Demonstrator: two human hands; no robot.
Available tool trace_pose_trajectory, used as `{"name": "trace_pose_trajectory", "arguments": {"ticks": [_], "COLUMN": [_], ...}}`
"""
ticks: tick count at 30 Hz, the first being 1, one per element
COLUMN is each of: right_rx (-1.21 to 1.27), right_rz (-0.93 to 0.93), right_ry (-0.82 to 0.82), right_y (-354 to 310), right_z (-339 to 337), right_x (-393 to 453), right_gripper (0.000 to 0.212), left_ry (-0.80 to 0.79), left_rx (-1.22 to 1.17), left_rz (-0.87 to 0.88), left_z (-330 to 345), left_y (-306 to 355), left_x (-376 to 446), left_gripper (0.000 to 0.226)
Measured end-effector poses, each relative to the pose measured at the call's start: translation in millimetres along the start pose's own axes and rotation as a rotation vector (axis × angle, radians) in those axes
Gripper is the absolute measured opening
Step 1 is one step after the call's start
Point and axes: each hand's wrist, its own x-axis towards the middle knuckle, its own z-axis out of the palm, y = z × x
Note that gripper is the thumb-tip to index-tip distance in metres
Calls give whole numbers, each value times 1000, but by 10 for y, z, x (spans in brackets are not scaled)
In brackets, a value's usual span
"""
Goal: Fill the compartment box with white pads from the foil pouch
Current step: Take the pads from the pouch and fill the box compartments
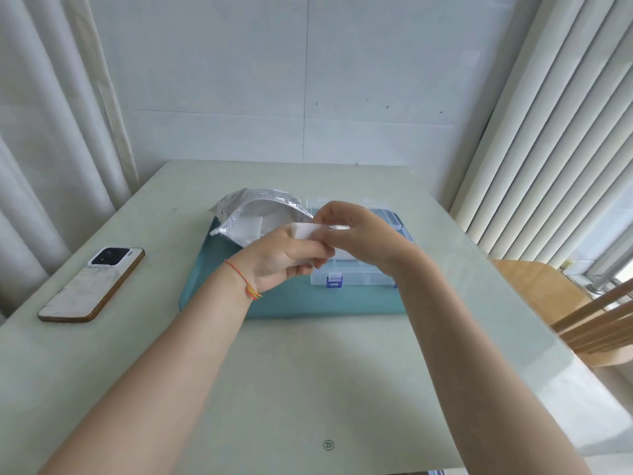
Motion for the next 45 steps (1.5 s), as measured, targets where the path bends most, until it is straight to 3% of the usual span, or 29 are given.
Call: {"name": "trace_pose_trajectory", "arguments": {"ticks": [4,8,12,14,16,19,22,25,29,40,45], "right_rx": [14,23,181,249,259,181,46,-32,-122,-430,-527], "right_rz": [24,82,140,164,176,219,329,404,432,418,389], "right_ry": [62,291,317,362,431,504,388,254,154,56,-5], "right_y": [19,187,365,457,571,777,895,888,824,906,924], "right_z": [-396,-743,-874,-886,-899,-952,-981,-929,-820,-776,-738], "right_x": [1,34,68,82,112,204,267,344,472,608,626], "right_gripper": [12,9,16,30,31,24,18,7,9,16,16], "left_ry": [-40,185,423,453,464,512,502,488,432,209,162], "left_rx": [-12,6,152,140,159,459,699,739,814,1112,1262], "left_rz": [-6,-11,100,101,68,-5,-81,-132,-181,-157,-164], "left_z": [139,336,484,552,574,473,390,357,319,333,350], "left_y": [229,315,270,252,194,60,-28,-49,-79,-118,-120], "left_x": [276,578,890,1012,1122,1238,1258,1273,1299,1327,1420], "left_gripper": [19,22,13,12,14,27,32,30,32,41,31]}}
